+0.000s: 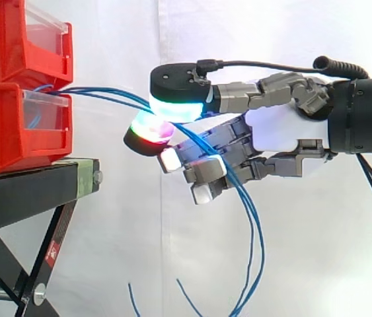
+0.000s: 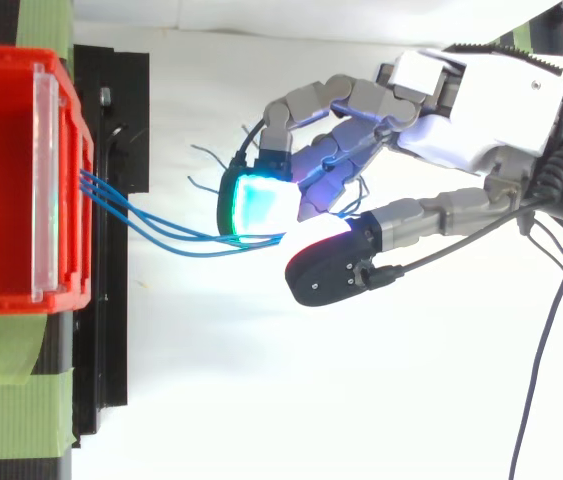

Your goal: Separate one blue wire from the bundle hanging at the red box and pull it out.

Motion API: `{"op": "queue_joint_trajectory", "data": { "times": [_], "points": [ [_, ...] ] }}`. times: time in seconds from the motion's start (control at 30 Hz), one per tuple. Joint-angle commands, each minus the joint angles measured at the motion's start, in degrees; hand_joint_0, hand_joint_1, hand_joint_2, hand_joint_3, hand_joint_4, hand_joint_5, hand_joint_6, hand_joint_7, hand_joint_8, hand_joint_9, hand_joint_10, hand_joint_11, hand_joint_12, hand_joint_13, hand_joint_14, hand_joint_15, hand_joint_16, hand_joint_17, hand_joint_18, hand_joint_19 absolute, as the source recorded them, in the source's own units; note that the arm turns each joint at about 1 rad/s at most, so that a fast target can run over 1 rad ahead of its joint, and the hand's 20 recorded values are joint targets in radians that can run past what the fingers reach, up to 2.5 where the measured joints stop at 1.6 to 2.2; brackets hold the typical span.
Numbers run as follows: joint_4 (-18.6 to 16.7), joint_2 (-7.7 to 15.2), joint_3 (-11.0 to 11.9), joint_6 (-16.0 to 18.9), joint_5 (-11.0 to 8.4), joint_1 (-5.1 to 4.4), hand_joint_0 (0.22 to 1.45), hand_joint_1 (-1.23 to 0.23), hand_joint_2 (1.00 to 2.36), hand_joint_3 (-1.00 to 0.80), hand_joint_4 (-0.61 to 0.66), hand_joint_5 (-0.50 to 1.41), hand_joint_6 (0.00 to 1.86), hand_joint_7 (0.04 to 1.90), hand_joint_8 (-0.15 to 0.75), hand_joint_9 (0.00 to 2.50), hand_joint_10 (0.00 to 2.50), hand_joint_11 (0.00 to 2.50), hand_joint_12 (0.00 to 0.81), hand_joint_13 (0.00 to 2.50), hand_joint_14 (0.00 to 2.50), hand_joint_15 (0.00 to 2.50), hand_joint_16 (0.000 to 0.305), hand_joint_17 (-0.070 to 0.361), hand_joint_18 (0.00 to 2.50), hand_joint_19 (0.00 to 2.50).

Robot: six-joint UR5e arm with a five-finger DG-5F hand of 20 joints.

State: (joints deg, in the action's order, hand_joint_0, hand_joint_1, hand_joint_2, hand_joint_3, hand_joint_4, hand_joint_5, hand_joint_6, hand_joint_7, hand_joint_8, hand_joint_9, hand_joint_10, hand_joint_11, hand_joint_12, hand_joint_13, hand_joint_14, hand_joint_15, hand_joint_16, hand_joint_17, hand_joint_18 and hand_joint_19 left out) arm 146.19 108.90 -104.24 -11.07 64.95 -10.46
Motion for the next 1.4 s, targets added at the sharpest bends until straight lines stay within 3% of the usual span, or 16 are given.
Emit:
{"op": "queue_joint_trajectory", "data": {
  "times": [0.0,0.23,0.43,0.77,1.13,1.37],
  "points": [
    [0.0,0.0,0.0,0.0,0.0,0.0,0.77,-0.95,1.02,-0.31,0.16,-0.26,0.84,1.09,0.302,0.7,0.02,0.95,0.344,1.07,0.01,1.63,0.049,0.111,0.64,0.96],
    [0.0,0.0,0.0,0.0,0.0,0.0,0.64,-0.8,1.01,-0.34,0.18,-0.25,0.83,1.08,0.316,0.73,0.02,0.97,0.344,1.11,0.01,1.63,0.048,0.109,0.66,0.99],
    [0.0,0.0,0.0,0.0,0.0,0.0,0.6,-0.68,1.02,-0.31,0.2,-0.24,0.8,1.08,0.331,0.77,0.02,0.96,0.338,1.13,0.01,1.62,0.05,0.113,0.66,1.01],
    [0.2,0.0,0.0,0.0,0.0,0.0,0.62,-0.67,1.02,-0.26,0.2,-0.24,0.8,1.09,0.337,0.8,0.02,0.97,0.348,1.15,0.01,1.61,0.05,0.113,0.66,1.0],
    [0.1,0.0,0.0,0.0,0.0,0.0,0.54,-0.67,1.0,-0.49,0.22,-0.24,0.78,1.11,0.348,0.8,0.02,0.98,0.361,1.14,0.01,1.62,0.053,0.12,0.66,1.0],
    [0.1,0.0,0.0,0.0,0.0,0.0,0.53,-0.68,1.0,-0.5,0.23,-0.23,0.78,1.11,0.354,0.8,0.02,0.97,0.367,1.14,0.01,1.61,0.055,0.123,0.67,1.01]
  ]
}}
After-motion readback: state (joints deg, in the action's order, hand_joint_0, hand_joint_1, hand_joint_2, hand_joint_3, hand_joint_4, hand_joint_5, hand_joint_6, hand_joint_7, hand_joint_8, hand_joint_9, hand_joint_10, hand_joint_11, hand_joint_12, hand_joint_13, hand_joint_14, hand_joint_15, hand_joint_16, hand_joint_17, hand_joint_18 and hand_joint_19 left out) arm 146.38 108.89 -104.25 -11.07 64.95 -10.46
